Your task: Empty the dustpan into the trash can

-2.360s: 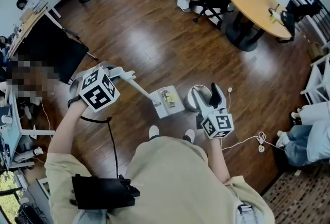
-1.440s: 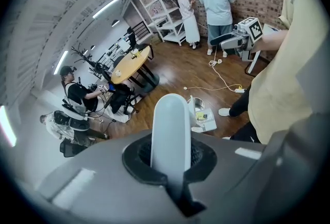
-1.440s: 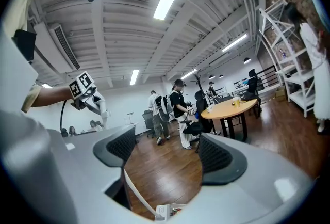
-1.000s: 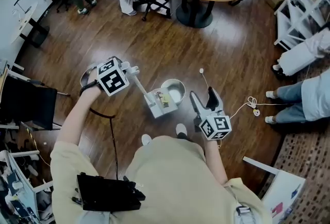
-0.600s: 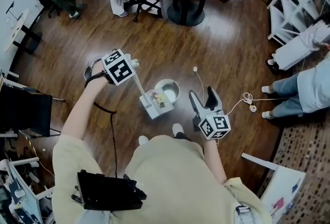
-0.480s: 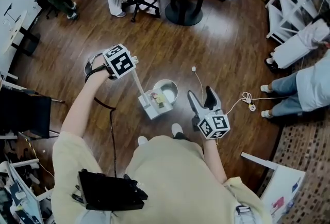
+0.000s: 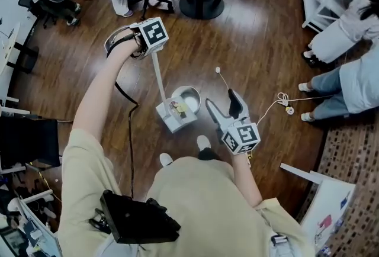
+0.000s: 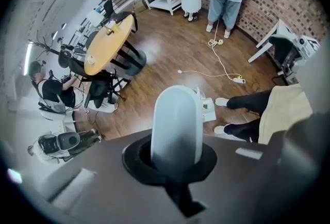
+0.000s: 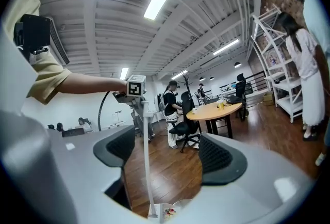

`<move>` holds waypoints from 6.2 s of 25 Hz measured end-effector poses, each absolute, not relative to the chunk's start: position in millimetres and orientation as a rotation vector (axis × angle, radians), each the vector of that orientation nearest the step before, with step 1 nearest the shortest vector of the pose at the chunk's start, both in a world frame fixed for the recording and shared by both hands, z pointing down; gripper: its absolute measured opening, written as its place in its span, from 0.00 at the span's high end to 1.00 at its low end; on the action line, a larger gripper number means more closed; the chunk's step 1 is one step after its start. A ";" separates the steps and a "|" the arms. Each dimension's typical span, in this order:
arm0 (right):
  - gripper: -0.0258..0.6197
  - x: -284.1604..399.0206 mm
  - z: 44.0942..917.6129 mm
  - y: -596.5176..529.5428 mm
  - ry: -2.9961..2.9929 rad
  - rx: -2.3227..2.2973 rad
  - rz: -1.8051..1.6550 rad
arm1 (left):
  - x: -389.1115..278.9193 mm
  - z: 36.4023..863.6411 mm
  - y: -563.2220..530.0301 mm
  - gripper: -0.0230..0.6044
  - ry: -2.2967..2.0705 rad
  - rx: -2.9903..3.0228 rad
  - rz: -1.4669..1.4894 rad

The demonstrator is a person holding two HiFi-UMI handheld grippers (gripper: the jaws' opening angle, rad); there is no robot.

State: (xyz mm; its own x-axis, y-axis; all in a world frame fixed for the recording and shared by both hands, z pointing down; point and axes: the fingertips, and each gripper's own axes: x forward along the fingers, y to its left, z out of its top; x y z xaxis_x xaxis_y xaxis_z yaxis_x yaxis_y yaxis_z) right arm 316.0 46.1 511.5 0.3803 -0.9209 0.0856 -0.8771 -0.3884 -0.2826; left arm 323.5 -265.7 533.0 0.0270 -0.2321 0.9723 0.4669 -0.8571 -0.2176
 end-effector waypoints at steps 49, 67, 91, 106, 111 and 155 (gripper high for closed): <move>0.37 386.1 530.6 94.1 1.511 -2.484 -0.374 | 488.2 561.1 -308.4 0.95 0.046 -1.575 -1.874; 0.37 401.7 561.7 138.5 1.420 -2.496 -0.454 | 492.8 561.4 -304.4 0.95 0.126 -1.343 -1.904; 0.37 266.9 503.3 -31.7 1.927 -2.141 -0.376 | 85.9 477.6 -220.0 0.95 -0.261 -2.283 -1.750; 0.38 156.2 492.7 -130.7 2.230 -1.901 -0.396 | -102.6 495.5 -269.4 0.95 0.029 -2.312 -1.885; 0.38 138.5 508.8 -135.6 2.275 -1.852 -0.453 | -152.5 539.7 -273.2 0.95 0.192 -2.391 -1.999; 0.38 3.2 540.2 -173.7 2.604 -1.605 -0.623 | -325.7 832.2 -191.5 0.95 1.572 -2.590 -2.089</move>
State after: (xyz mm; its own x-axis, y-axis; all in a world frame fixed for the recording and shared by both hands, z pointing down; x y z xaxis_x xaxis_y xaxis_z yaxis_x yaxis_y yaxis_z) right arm 3.2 -173.7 540.2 -0.4710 -0.8617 0.1885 -0.8537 0.3915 -0.3433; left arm -325.7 -191.5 832.2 0.0622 -0.2677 0.9615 -0.8500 -0.5191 -0.0896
